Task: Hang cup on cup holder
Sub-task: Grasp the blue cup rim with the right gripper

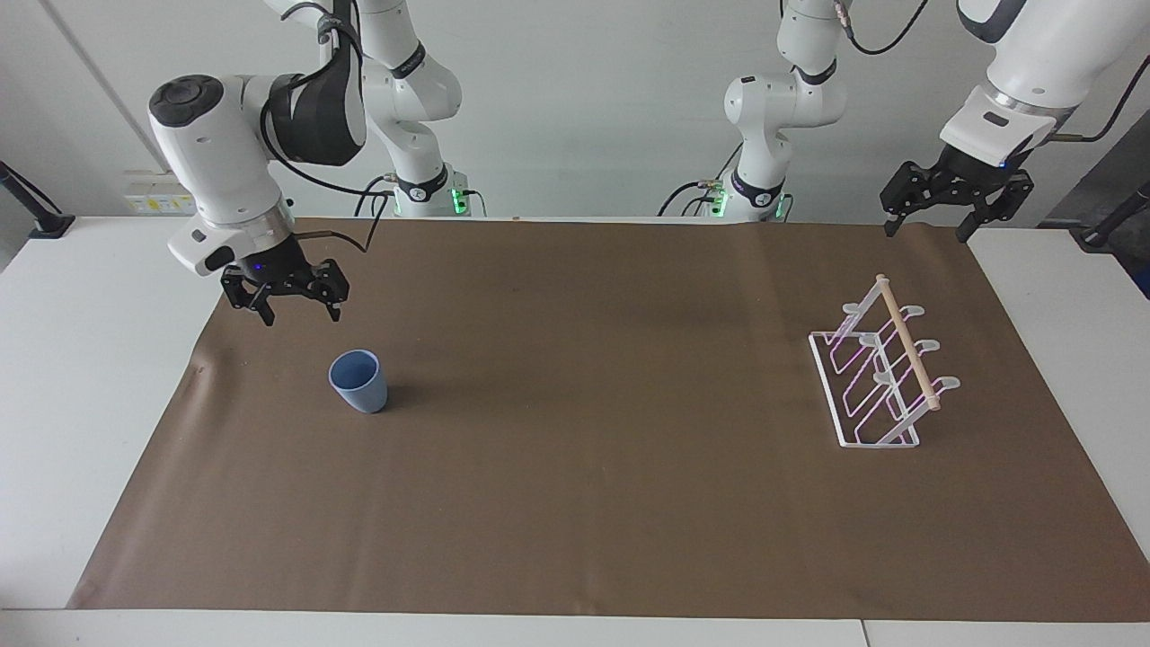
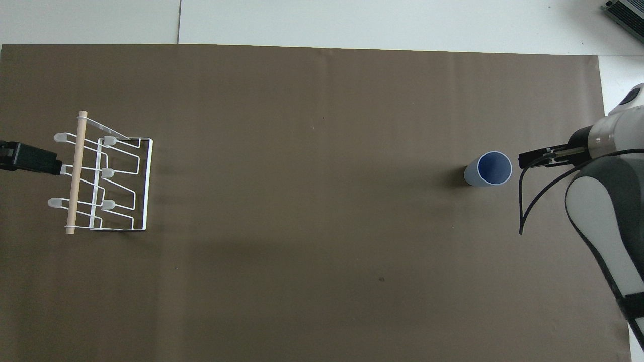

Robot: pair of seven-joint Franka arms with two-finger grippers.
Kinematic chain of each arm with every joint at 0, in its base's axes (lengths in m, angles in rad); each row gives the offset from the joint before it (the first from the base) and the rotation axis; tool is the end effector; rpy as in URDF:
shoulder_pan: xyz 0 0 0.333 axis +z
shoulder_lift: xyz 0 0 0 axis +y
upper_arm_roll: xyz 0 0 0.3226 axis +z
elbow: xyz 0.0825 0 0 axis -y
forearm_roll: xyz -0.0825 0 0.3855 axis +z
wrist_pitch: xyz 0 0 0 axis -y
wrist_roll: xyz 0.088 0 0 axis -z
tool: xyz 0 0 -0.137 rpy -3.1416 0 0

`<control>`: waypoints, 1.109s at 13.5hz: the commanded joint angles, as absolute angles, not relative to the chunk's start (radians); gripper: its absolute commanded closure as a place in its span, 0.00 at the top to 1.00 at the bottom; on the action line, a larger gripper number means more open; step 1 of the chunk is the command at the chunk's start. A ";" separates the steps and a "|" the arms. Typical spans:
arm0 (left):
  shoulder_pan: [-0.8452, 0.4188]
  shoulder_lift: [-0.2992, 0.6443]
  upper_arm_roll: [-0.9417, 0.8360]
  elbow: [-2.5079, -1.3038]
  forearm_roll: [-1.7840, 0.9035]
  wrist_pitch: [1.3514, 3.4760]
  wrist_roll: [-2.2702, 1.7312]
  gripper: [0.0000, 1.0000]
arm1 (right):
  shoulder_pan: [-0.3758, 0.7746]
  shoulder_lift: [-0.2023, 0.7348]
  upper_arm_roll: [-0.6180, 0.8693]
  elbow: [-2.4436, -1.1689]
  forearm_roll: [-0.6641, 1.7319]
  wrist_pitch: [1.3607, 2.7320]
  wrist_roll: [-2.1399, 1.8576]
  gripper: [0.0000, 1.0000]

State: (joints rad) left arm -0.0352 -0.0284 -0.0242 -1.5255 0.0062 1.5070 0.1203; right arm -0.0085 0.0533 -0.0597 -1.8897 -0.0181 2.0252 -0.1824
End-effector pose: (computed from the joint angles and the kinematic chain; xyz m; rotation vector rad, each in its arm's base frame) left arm 0.5401 -0.0314 0.6323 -3.1218 0.2806 -0.0152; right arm 0.5862 -0.0411 0.4582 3.1035 0.1891 0.1232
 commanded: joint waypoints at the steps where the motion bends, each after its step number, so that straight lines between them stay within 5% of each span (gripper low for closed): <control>1: -0.044 -0.061 -0.017 -1.568 0.003 1.534 0.132 1.00 | -0.044 0.126 -0.052 -1.904 -0.009 2.127 -0.259 1.00; 6: -0.041 -0.061 -0.015 -1.568 0.003 1.534 0.129 1.00 | -0.043 0.141 -0.052 -2.023 -0.009 2.279 -0.264 1.00; 12: -0.040 -0.061 -0.015 -1.569 0.003 1.534 0.127 1.00 | -0.034 0.166 -0.052 -2.033 0.077 2.298 -0.299 1.00; 15: -0.037 -0.061 -0.015 -1.568 0.003 1.534 0.133 1.00 | -0.034 0.166 -0.052 -2.034 0.077 2.306 -0.310 0.66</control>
